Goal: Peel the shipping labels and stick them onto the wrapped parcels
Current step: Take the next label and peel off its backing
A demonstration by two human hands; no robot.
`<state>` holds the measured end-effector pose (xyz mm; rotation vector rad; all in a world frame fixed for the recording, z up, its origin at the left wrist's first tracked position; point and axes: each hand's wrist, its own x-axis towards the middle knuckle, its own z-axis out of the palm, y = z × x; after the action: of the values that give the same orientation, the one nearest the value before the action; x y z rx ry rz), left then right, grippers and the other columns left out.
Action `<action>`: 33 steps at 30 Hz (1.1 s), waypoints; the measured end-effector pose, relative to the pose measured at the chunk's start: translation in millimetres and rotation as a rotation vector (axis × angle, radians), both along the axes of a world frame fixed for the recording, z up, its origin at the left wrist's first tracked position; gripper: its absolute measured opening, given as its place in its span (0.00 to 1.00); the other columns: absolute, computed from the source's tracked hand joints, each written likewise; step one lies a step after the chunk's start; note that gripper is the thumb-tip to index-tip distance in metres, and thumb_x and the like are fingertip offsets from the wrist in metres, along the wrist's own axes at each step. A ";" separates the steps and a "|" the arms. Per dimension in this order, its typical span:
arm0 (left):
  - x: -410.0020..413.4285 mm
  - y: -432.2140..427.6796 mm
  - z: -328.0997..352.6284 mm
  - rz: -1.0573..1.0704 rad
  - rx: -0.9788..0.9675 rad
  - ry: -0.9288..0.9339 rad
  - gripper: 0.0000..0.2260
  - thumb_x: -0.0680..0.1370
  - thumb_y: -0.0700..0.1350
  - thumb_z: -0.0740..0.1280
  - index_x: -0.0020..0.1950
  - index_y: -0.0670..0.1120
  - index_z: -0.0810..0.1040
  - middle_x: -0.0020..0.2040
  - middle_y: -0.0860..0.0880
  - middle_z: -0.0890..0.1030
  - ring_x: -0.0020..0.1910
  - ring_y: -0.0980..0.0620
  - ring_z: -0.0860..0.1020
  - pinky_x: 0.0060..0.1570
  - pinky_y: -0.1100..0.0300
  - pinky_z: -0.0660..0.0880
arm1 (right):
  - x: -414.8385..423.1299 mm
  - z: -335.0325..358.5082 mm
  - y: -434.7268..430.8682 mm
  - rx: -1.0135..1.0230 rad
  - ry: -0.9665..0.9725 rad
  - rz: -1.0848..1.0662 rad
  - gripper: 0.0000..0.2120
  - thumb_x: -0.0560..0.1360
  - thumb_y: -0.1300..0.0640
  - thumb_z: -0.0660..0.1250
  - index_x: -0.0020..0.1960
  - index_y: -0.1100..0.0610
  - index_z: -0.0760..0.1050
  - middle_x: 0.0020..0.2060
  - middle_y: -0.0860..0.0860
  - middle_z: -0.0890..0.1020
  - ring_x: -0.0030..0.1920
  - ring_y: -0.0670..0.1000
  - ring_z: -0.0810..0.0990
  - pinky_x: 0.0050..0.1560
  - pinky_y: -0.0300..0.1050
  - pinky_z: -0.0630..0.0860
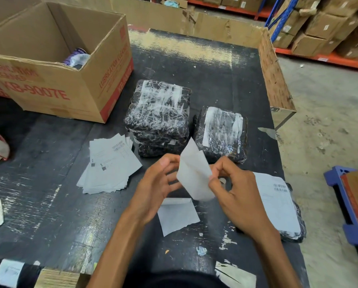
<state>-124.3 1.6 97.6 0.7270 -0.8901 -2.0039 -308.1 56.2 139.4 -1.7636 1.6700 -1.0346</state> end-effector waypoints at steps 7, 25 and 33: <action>0.1 6.8 5.4 0.078 -0.126 -0.300 0.07 0.79 0.45 0.68 0.42 0.46 0.77 0.40 0.51 0.82 0.43 0.53 0.82 0.49 0.60 0.79 | 0.9 -2.6 2.8 -0.024 0.109 0.034 0.06 0.75 0.58 0.65 0.42 0.52 0.69 0.31 0.44 0.76 0.29 0.47 0.71 0.29 0.43 0.66; 31.6 -15.6 -12.3 0.463 0.292 0.260 0.04 0.74 0.37 0.65 0.43 0.46 0.74 0.46 0.50 0.84 0.47 0.55 0.83 0.50 0.64 0.80 | -29.1 -31.6 1.9 0.193 -1.368 -0.529 0.12 0.82 0.61 0.54 0.43 0.51 0.70 0.43 0.49 0.86 0.42 0.47 0.83 0.48 0.43 0.80; 41.6 -13.9 -9.5 0.586 0.209 0.186 0.10 0.80 0.41 0.58 0.41 0.50 0.74 0.48 0.54 0.81 0.53 0.54 0.78 0.45 0.62 0.76 | -52.1 -36.5 22.8 0.081 -1.234 -0.807 0.08 0.82 0.60 0.57 0.46 0.51 0.71 0.44 0.52 0.85 0.45 0.52 0.85 0.47 0.43 0.81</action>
<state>-82.7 -12.3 88.1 0.7911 -0.3056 -1.6095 -360.2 79.0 102.9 -0.0773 1.4225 -1.7945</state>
